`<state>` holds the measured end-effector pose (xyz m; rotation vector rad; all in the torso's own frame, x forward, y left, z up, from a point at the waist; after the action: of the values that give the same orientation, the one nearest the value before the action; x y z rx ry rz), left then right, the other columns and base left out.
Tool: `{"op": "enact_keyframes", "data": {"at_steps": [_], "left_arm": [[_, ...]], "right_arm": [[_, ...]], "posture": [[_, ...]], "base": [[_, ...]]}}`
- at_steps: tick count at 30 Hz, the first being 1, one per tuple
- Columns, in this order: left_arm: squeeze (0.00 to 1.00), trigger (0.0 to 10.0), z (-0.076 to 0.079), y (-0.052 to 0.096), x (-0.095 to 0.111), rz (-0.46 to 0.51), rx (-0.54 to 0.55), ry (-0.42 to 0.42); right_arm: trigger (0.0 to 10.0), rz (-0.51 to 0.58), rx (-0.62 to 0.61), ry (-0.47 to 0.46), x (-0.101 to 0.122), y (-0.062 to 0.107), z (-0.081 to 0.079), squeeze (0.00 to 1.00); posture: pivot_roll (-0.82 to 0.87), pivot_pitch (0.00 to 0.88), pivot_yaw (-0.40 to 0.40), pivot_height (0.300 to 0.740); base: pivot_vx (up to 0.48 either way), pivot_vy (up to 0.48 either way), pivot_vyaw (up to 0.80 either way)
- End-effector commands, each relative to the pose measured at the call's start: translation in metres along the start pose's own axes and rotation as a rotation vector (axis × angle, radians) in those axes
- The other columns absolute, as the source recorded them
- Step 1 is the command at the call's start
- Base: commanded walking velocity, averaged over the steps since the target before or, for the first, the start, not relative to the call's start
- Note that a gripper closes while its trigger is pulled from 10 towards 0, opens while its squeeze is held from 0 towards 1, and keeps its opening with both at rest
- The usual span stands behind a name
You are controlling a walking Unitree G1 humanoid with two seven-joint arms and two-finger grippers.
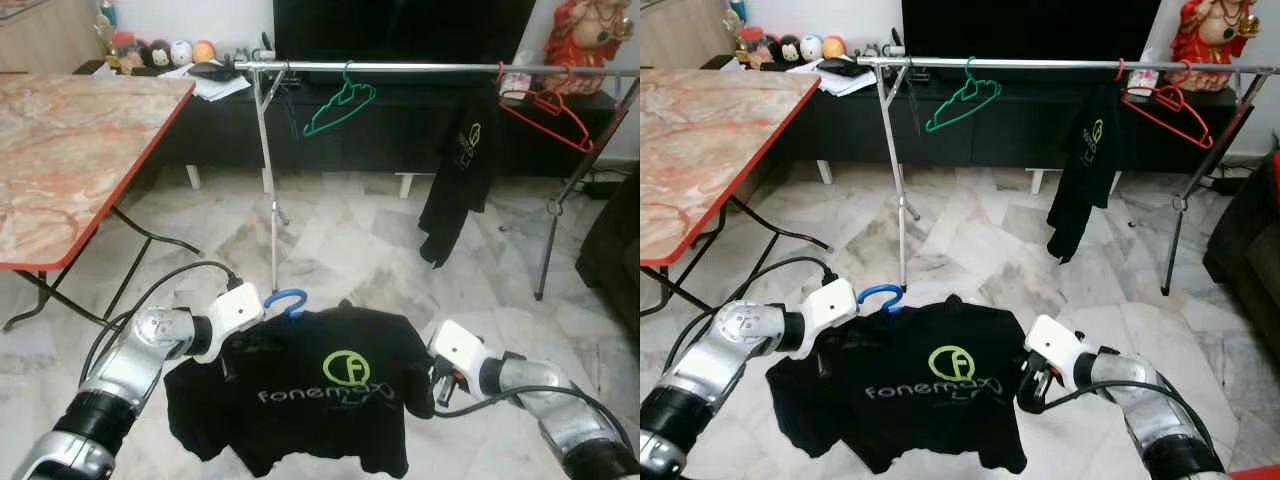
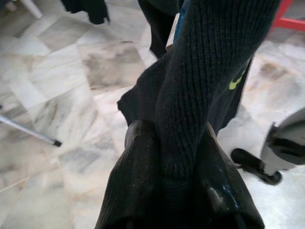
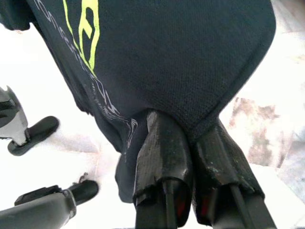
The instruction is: Hang hanger
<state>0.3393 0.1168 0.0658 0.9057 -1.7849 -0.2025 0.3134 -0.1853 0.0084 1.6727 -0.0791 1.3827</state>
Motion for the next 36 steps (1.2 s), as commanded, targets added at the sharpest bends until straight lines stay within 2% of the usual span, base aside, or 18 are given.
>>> {"op": "enact_keyframes", "data": {"at_steps": [1,7,9,11,13,14,18,20,21,23,27,31,32,34,36], "left_arm": [[0.00,10.0,-0.021,0.006,-0.005,-0.046,0.107,-0.003],[0.00,10.0,-0.035,-0.002,-0.015,-0.111,0.229,0.029],[0.00,10.0,-0.049,-0.001,-0.023,-0.159,0.341,0.091],[0.00,10.0,-0.054,0.000,-0.025,-0.169,0.375,0.111],[0.00,10.0,-0.070,0.004,-0.019,-0.127,0.488,0.150],[0.00,10.0,-0.078,0.005,-0.009,-0.063,0.542,0.182],[0.00,10.0,-0.093,0.010,0.014,0.068,0.630,0.208],[0.00,10.0,-0.095,0.010,0.017,0.079,0.649,0.217],[0.00,10.0,-0.095,0.009,0.020,0.100,0.652,0.235],[0.00,10.0,-0.087,0.002,0.031,0.158,0.585,0.230],[0.00,10.0,-0.078,-0.002,0.042,0.214,0.524,0.199],[0.00,10.0,-0.075,-0.003,0.036,0.188,0.503,0.202],[0.00,10.0,-0.068,-0.005,0.034,0.173,0.445,0.180],[0.00,10.0,-0.060,-0.006,0.033,0.164,0.394,0.132],[0.00,10.0,-0.057,-0.005,0.032,0.172,0.368,0.145]], "right_arm": [[0.0,-0.008,-0.005,0.009,-0.002,0.004,0.003,0.00],[0.0,0.002,-0.013,0.020,0.003,0.004,0.005,0.00],[0.0,0.006,-0.011,0.024,0.005,0.004,0.005,0.00],[0.0,0.007,-0.009,0.024,0.005,0.004,0.004,0.00],[0.0,0.003,0.005,0.024,0.004,0.003,0.001,0.00],[0.0,0.001,0.012,0.022,0.003,0.002,-0.001,0.00],[0.0,-0.005,0.039,0.013,0.000,-0.002,-0.010,0.00],[0.0,-0.005,0.042,0.012,0.000,-0.003,-0.012,0.00],[0.0,-0.002,0.053,0.007,0.000,-0.006,-0.016,0.00],[0.0,-0.013,0.080,-0.002,-0.002,-0.009,-0.023,0.00],[0.0,-0.040,0.073,-0.029,-0.007,-0.011,-0.024,0.00],[0.0,-0.048,0.039,-0.036,-0.008,-0.013,-0.021,0.00],[0.0,-0.044,0.017,-0.031,-0.007,-0.013,-0.018,0.00],[0.0,-0.049,-0.002,-0.032,-0.007,-0.013,-0.014,0.00],[0.0,-0.073,-0.014,-0.039,-0.010,-0.011,-0.011,0.00]], "posture": [[-0.07,0.000,-0.036,0.740],[-0.08,0.000,-0.036,0.740],[-0.08,0.000,-0.036,0.740],[-0.08,0.000,-0.036,0.740],[-0.08,0.000,-0.036,0.740],[-0.08,0.000,-0.038,0.740],[-0.08,0.000,-0.040,0.740],[-0.08,0.000,-0.040,0.740],[-0.08,0.000,-0.040,0.740],[-0.08,0.000,-0.041,0.740],[-0.08,0.000,-0.041,0.740],[-0.08,0.000,-0.040,0.740],[-0.08,0.000,-0.039,0.740],[-0.08,0.000,-0.039,0.740],[-0.08,0.000,-0.040,0.740]], "base": [[0.000,0.000,0.00],[0.000,0.000,0.00],[0.000,0.000,0.00],[0.000,0.000,0.00],[0.000,0.000,0.00],[0.000,0.000,0.00],[0.000,0.000,0.00],[0.000,0.000,0.00],[0.000,0.000,0.00],[0.000,0.000,0.00],[0.000,0.000,0.00],[0.000,0.000,0.00],[0.000,0.000,0.00],[0.000,0.000,0.00],[0.000,0.000,0.00]]}}
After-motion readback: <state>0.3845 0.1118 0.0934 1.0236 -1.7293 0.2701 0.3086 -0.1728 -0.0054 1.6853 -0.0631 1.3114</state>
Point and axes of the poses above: a point about 5 cm out from each wrist's last joint towards the gripper, its own y axis pointing back from the gripper into the wrist, its own x axis along the axis of the wrist's last joint, z = x × y, the point moved 6 cm from there along -y, pointing out of the wrist towards the gripper, and after that the axes turned 11 degrees about -y, right-handed, at the moved point
